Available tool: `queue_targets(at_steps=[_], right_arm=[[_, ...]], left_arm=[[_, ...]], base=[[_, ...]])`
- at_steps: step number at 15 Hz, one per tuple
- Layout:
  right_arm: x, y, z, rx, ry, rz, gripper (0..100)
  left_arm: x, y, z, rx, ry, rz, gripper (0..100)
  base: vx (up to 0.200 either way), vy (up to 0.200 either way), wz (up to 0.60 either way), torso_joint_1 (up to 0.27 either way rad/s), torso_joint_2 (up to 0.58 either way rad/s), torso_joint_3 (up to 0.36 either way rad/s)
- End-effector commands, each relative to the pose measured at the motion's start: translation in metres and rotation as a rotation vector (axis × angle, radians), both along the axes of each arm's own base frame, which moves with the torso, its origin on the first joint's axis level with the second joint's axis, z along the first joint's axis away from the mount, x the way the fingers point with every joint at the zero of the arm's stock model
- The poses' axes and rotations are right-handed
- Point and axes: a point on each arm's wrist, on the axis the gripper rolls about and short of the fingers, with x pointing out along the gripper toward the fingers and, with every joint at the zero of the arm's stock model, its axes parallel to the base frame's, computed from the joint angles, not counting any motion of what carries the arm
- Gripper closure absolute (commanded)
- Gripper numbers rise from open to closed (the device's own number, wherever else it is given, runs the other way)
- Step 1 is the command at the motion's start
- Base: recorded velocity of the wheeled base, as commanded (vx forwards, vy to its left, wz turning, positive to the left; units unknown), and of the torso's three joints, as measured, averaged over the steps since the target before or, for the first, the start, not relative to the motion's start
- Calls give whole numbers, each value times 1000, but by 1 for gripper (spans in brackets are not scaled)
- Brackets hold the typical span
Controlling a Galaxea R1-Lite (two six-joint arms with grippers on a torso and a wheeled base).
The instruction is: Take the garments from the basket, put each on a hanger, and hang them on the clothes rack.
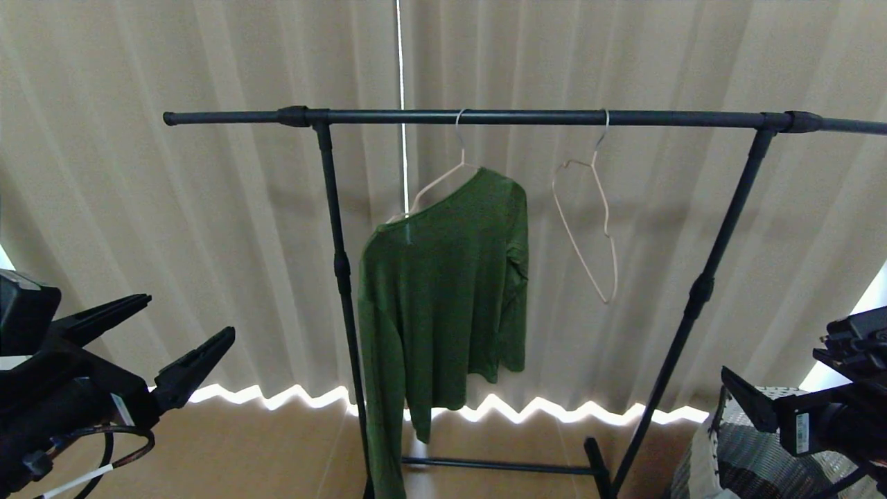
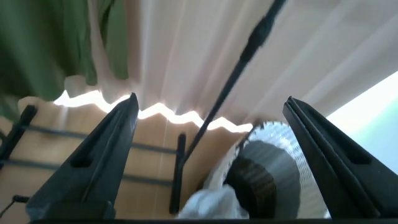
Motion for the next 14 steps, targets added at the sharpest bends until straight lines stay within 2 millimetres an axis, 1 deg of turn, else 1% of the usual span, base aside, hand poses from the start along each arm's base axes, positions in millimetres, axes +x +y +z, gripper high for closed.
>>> queue_targets(at_steps=[1, 10, 14], right_arm=[[-1, 0, -1, -2, 5, 1, 0], [-2, -1, 0, 0, -7, -7, 0], [-2, -1, 1, -1, -10, -9, 0]], left_arm=[[0, 0, -1, 2, 2, 1, 0], [-2, 0, -2, 3, 5, 1, 0], [-2, 5, -1, -1, 0, 35, 0]], base=[[0, 0, 0, 0, 0, 0], [0, 0, 0, 0, 0, 0], [0, 0, 0, 0, 0, 0]])
